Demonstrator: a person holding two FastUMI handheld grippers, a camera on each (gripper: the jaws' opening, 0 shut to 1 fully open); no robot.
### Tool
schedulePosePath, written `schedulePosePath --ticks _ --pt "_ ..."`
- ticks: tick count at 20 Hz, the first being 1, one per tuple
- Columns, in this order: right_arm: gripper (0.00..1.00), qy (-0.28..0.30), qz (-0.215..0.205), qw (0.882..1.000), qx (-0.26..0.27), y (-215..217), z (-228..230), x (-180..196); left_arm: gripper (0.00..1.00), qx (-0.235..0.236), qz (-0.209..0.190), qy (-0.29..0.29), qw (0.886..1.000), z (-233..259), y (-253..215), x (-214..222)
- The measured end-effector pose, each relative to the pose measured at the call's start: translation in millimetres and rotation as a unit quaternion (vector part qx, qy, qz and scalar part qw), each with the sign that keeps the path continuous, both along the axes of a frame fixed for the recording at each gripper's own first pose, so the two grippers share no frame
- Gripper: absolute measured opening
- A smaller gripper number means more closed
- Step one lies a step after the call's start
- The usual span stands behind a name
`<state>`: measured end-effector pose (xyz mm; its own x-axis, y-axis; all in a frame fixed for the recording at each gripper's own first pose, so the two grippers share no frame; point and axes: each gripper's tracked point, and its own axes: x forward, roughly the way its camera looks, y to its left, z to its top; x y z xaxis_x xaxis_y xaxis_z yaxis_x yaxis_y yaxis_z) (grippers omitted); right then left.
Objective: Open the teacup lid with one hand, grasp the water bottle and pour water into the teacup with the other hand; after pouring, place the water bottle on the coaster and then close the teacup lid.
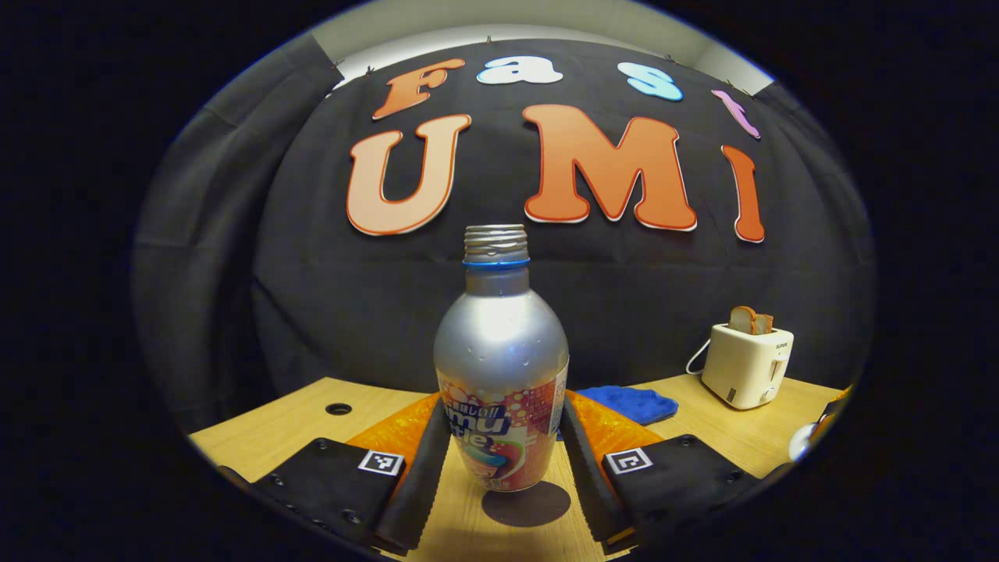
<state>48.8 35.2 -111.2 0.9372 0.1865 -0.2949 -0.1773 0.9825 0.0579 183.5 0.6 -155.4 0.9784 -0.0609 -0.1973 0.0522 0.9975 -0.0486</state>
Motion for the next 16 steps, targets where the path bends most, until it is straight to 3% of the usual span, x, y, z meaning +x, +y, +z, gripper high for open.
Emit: schedulePosePath --ticks 4,5,6,16 --pt "0.22 0.01 0.0 1.0 0.003 4 -10 0 0.79 -0.007 -0.017 0.035 0.999 -35 -14 10" --pt "0.22 0.013 0.0 1.0 0.001 4 -12 1 0.75 -0.009 -0.019 0.041 0.999 -43 -15 10" --pt "0.21 0.015 0.002 1.0 0.0 5 -14 0 0.79 -0.01 -0.019 0.049 0.999 -50 -16 10" --pt "0.22 0.032 0.022 0.999 0.003 17 -27 -2 0.79 -0.022 -0.031 0.103 0.994 -89 -22 4"
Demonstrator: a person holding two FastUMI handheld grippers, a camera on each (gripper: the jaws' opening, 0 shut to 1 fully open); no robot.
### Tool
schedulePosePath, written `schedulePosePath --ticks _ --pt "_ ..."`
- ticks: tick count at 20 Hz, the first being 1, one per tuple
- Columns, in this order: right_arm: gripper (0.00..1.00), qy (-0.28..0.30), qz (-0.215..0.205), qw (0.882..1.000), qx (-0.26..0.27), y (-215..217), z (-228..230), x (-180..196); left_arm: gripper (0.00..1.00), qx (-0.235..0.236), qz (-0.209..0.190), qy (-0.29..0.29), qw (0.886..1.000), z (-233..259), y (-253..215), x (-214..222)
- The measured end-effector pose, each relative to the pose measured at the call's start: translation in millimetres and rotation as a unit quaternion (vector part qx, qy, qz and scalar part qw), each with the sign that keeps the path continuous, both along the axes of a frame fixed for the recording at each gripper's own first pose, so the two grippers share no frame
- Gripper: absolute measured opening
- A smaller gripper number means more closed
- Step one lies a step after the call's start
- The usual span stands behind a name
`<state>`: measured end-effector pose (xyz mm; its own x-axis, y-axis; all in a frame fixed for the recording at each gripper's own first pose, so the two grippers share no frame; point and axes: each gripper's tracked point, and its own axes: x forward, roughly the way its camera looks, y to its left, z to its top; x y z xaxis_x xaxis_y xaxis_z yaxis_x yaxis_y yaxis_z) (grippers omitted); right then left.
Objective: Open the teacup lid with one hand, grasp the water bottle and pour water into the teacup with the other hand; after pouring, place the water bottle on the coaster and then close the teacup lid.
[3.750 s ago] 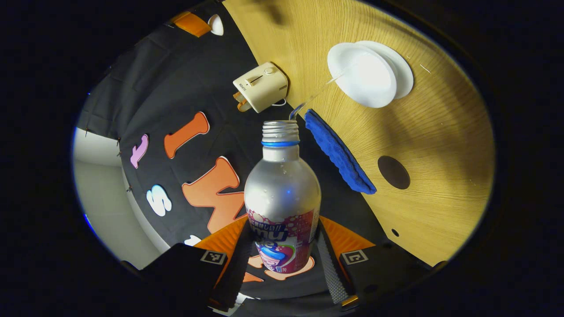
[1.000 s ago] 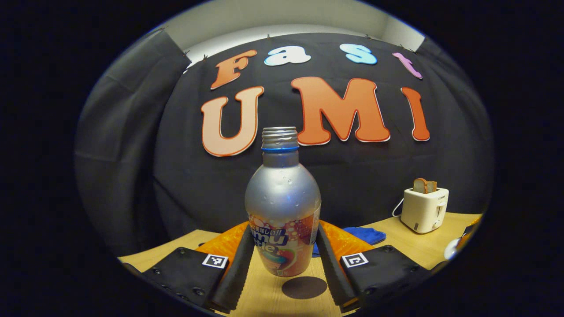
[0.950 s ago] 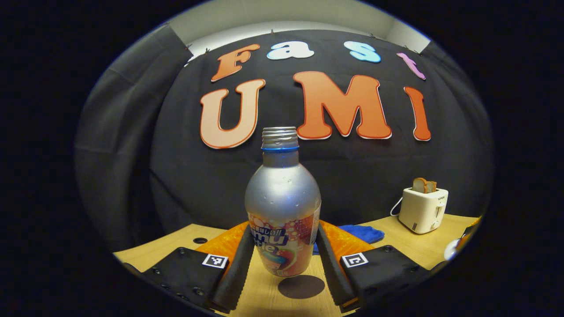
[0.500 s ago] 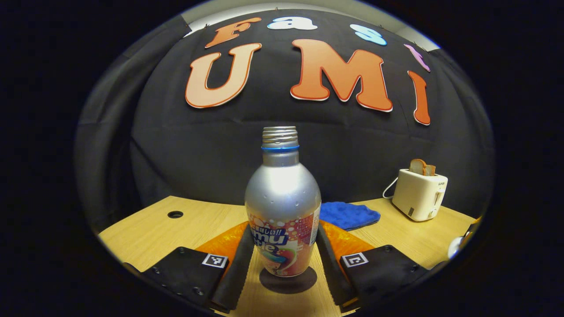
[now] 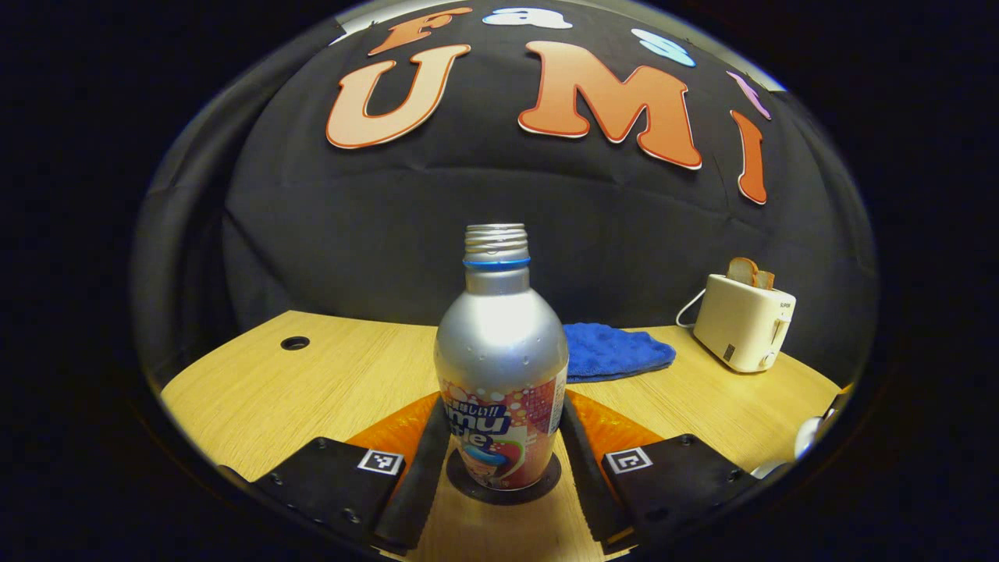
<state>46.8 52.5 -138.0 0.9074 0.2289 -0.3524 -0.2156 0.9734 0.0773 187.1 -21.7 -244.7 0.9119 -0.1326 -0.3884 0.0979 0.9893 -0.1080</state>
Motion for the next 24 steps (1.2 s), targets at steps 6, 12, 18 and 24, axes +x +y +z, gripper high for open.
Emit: schedulePosePath --ticks 6,12,18,24 --pt "0.22 0.011 0.008 1.0 0.006 13 -6 -3 0.81 0.0 -0.02 0.017 1.0 -5 -10 -3" --pt "0.22 0.015 0.009 1.0 0.017 21 -18 -2 0.97 0.02 -0.048 -0.01 0.999 13 -15 -15" --pt "0.22 0.017 0.017 0.999 0.033 32 -28 -4 1.0 0.027 -0.043 -0.05 0.997 43 -6 -39" --pt "0.22 0.007 0.018 0.999 0.029 34 -29 -6 1.0 0.019 -0.02 -0.052 0.998 52 8 -68"
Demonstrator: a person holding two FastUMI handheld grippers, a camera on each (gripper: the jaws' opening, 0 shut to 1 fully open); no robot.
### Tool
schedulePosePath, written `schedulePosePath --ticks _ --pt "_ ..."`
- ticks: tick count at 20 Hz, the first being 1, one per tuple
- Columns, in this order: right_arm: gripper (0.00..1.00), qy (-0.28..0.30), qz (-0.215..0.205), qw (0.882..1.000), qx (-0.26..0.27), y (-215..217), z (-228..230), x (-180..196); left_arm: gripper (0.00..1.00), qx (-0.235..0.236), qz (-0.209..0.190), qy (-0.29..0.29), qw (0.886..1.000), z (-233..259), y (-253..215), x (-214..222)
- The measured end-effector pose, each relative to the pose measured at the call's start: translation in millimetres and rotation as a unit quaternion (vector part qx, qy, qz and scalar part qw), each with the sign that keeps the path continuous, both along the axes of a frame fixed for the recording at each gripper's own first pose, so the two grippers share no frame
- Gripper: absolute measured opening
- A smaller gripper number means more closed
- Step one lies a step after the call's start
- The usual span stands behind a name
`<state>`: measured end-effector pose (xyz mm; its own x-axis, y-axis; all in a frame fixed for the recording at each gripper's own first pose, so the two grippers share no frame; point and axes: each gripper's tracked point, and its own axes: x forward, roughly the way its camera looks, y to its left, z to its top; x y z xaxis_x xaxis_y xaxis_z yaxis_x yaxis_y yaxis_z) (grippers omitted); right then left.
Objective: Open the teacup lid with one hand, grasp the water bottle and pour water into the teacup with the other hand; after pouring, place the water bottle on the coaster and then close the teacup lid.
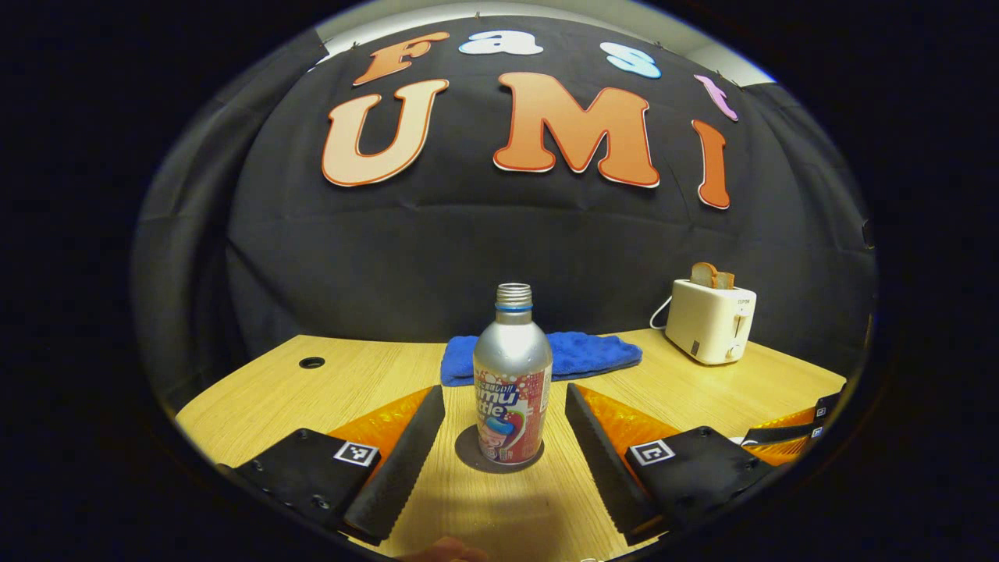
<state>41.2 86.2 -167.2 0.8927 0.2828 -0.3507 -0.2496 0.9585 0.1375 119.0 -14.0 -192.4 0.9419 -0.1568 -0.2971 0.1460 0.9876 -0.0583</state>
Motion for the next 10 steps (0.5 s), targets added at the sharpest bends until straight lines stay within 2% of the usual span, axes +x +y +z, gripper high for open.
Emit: schedulePosePath --ticks 4,8,10 --pt "0.27 0.002 -0.008 1.0 0.003 -3 3 1 1.0 0.002 0.013 -0.022 1.0 23 4 -8" --pt "0.32 -0.052 -0.01 0.999 -0.002 -4 42 2 1.0 0.008 0.036 -0.061 0.997 63 13 -21" --pt "0.39 -0.075 -0.015 0.997 -0.002 -9 64 3 1.0 0.013 0.043 -0.083 0.996 82 14 -29"
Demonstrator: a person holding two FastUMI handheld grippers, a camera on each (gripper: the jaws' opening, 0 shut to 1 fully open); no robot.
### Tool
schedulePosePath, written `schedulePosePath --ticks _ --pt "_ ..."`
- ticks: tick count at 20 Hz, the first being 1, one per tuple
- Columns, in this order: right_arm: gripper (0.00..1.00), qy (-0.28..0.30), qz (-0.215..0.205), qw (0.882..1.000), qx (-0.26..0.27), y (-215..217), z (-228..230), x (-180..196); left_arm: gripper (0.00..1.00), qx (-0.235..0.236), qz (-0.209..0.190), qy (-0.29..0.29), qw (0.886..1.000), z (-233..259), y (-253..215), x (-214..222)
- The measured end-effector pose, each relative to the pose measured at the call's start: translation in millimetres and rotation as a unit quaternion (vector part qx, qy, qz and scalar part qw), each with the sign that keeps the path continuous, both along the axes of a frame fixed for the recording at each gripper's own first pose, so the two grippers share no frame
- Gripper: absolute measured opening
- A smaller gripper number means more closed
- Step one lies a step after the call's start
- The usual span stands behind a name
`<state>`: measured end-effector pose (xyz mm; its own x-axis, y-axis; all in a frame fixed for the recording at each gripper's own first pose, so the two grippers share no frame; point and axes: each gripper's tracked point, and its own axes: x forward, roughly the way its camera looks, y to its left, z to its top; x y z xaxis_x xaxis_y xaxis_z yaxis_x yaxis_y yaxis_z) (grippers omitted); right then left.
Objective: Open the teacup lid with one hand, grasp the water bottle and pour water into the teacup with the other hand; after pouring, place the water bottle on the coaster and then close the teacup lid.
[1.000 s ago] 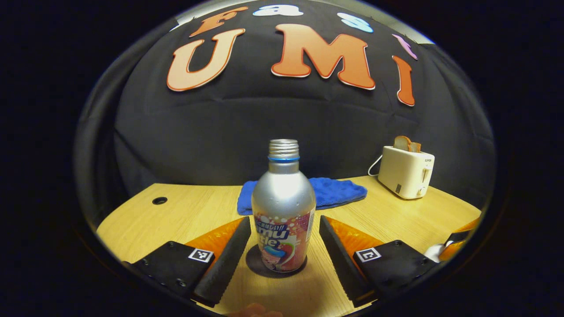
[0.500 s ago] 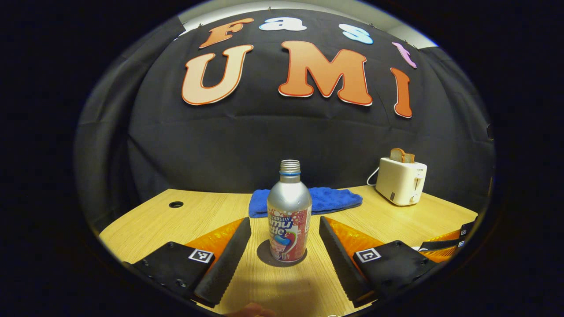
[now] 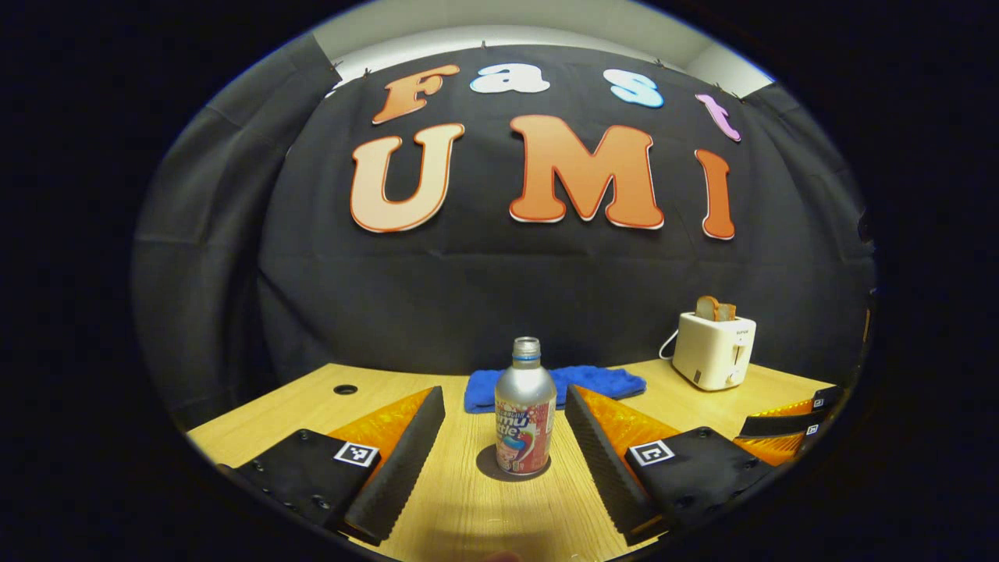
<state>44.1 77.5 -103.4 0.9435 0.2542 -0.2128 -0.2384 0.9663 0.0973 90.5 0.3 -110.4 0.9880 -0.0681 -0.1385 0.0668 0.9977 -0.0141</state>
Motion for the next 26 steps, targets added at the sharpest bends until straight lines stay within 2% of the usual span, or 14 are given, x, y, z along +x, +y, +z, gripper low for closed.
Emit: schedulePosePath --ticks 2,5,9,11,12,13,15,19,26 --pt "0.49 -0.026 -0.009 1.0 -0.002 -6 24 -2 1.0 0.013 -0.003 -0.019 1.0 18 -2 -10" --pt "0.66 -0.07 -0.032 0.997 -0.002 -19 57 -11 1.0 0.008 -0.004 -0.04 0.999 38 -1 -28" --pt "0.8 -0.101 -0.062 0.993 -0.003 -34 80 -30 1.0 0.006 0.022 -0.053 0.998 55 13 -55" --pt "0.81 -0.112 -0.077 0.991 -0.008 -43 86 -38 1.0 0.008 0.033 -0.056 0.998 61 16 -67" --pt "0.77 -0.115 -0.083 0.99 -0.009 -47 86 -42 1.0 0.015 0.039 -0.056 0.998 60 17 -74" --pt "0.81 -0.117 -0.089 0.989 -0.011 -50 87 -45 1.0 0.025 0.044 -0.06 0.997 60 17 -80" --pt "0.81 -0.117 -0.094 0.989 -0.013 -53 84 -50 1.0 0.045 0.049 -0.061 0.996 59 13 -89" --pt "0.81 -0.114 -0.095 0.989 -0.002 -57 78 -55 1.0 0.054 0.048 -0.053 0.996 52 5 -103" --pt "0.81 -0.11 -0.086 0.99 0.001 -55 75 -53 1.0 0.06 0.066 -0.046 0.995 45 20 -111"
